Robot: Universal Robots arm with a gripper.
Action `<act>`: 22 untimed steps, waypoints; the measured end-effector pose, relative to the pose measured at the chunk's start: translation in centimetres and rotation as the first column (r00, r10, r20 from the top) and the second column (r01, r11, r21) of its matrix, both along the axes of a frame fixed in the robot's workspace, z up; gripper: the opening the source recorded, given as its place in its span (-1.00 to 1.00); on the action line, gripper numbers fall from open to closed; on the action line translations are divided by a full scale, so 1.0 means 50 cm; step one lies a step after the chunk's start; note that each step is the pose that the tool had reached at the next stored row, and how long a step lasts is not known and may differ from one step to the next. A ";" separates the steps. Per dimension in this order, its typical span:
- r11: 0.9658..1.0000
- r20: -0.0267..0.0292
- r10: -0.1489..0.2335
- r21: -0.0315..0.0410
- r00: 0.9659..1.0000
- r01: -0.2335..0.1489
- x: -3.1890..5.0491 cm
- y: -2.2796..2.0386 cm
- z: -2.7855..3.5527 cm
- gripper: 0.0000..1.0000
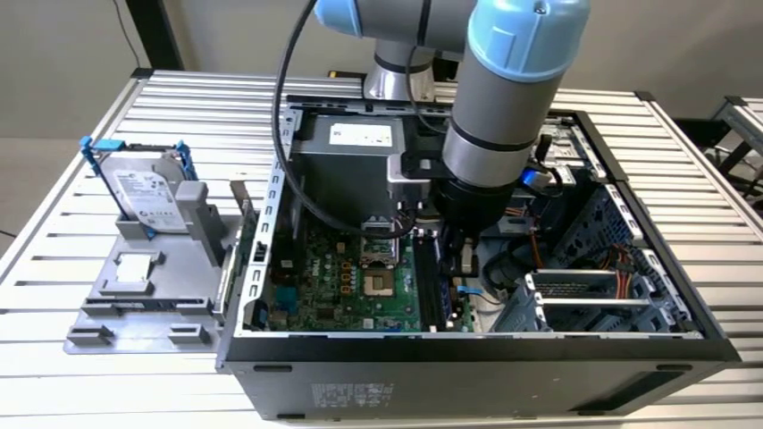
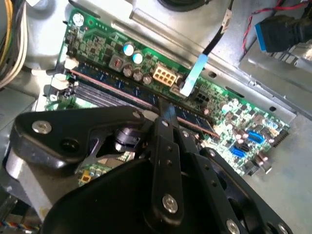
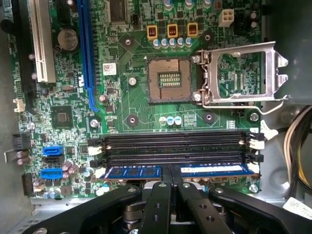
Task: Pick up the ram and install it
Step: 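Press down the ram until it locks into place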
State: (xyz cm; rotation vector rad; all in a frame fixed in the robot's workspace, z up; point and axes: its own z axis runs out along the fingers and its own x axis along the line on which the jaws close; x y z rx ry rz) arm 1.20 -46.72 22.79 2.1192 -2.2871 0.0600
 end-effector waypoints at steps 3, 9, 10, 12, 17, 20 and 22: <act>1.000 0.000 0.000 0.000 1.000 0.000 0.000 -0.0002 0.028 -1.00; 1.000 0.000 0.000 -0.001 1.000 0.000 0.000 -0.0003 0.083 -1.00; 1.000 0.000 0.000 0.000 1.000 0.000 0.000 -0.0003 0.092 -1.00; 1.000 0.000 0.000 -0.001 1.000 0.000 0.000 -0.0003 0.110 -1.00; 1.000 0.000 0.000 -0.001 1.000 0.000 0.000 -0.0003 0.156 -1.00; 1.000 -0.001 0.000 -0.001 1.000 0.000 0.000 -0.0002 0.172 -1.00; 1.000 -0.001 0.000 0.000 1.000 0.000 0.000 -0.0002 0.172 -1.00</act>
